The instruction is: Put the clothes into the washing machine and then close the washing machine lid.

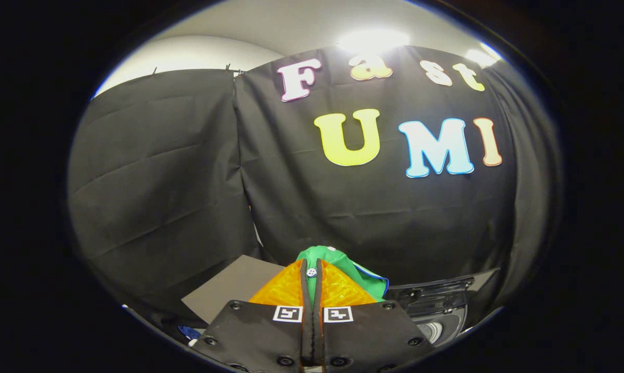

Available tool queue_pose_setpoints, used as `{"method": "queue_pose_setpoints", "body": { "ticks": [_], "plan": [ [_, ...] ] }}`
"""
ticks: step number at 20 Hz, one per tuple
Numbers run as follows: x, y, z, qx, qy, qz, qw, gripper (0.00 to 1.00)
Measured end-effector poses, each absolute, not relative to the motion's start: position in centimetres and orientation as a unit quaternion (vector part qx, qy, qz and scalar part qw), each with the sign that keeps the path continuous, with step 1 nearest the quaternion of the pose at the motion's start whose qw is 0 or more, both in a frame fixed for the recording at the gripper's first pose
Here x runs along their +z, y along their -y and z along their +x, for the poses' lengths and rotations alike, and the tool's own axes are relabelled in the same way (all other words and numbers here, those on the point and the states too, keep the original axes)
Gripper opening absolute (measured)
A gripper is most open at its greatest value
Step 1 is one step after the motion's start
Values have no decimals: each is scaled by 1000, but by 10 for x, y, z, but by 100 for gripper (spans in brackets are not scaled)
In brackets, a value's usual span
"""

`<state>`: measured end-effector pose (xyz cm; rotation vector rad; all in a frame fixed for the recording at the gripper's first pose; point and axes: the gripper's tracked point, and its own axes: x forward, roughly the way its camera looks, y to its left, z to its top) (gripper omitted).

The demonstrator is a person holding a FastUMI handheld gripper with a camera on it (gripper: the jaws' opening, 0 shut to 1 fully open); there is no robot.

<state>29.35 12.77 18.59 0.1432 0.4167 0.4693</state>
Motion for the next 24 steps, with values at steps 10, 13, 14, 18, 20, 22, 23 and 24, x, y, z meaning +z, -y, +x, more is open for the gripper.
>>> {"method": "queue_pose_setpoints", "body": {
  "ticks": [10,13,14,18,20,22,23,24],
  "plan": [
    [173,-41,308,203,-204,73,955,1],
    [166,-20,313,197,-206,72,956,1],
    [162,-12,314,195,-210,72,955,1],
    [148,13,319,188,-222,70,954,1],
    [145,24,321,183,-223,71,955,1],
    [141,32,322,181,-224,73,955,1],
    [139,36,322,180,-225,73,955,1],
    [137,40,322,179,-226,73,955,1]
  ]
}}
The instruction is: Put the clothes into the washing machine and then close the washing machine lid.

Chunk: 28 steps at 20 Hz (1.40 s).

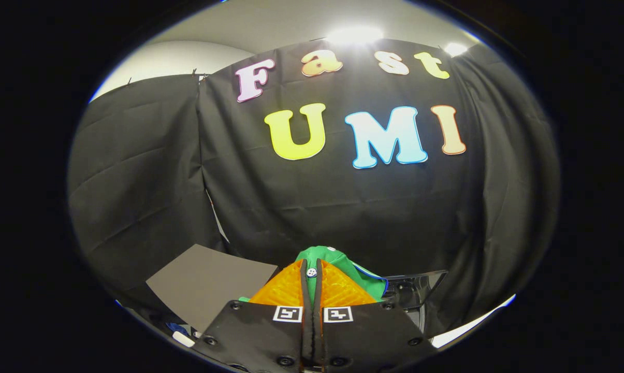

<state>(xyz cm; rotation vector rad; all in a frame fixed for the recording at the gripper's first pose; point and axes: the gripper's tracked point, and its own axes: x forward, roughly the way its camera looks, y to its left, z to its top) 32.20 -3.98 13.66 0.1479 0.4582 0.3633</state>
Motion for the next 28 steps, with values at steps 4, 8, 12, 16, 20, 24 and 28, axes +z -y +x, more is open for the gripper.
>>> {"method": "queue_pose_setpoints", "body": {
  "ticks": [4,8,12,16,20,24,28],
  "plan": [
    [125,52,325,175,-233,77,953,1],
    [113,62,324,176,-238,69,953,1],
    [86,72,318,172,-249,66,951,1],
    [40,78,314,164,-278,68,944,1],
    [-9,82,309,157,-310,63,936,1],
    [-49,83,305,148,-335,51,929,1],
    [-87,83,305,136,-356,46,923,1]
  ]
}}
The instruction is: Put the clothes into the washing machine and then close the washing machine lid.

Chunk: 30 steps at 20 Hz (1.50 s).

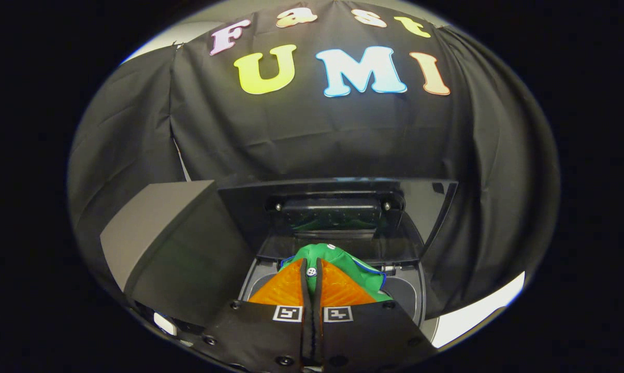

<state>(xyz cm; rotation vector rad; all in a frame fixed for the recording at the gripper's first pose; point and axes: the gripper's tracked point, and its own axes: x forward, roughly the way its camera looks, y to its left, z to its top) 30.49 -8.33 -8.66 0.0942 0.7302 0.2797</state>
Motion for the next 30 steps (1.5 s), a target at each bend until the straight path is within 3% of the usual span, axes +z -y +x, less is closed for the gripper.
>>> {"method": "queue_pose_setpoints", "body": {
  "ticks": [15,30],
  "plan": [
    [-203,103,304,75,-445,62,890,1],
    [-277,89,293,54,-506,33,860,1]
  ]
}}
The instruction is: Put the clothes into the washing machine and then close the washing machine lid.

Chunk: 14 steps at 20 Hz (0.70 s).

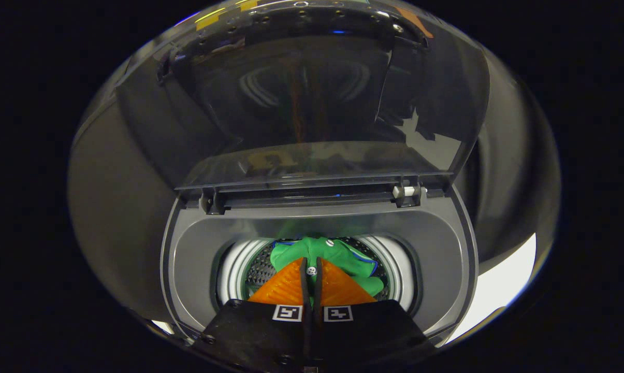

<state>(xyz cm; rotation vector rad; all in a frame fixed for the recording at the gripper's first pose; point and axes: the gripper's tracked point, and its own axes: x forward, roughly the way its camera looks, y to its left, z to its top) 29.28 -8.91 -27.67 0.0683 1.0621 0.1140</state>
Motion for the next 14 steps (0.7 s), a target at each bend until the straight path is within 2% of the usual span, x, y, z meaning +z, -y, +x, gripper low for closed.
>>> {"method": "queue_pose_setpoints", "body": {
  "ticks": [9,14],
  "plan": [
    [-300,93,290,37,-528,31,848,2],
    [-299,106,296,15,-528,43,848,82]
  ]
}}
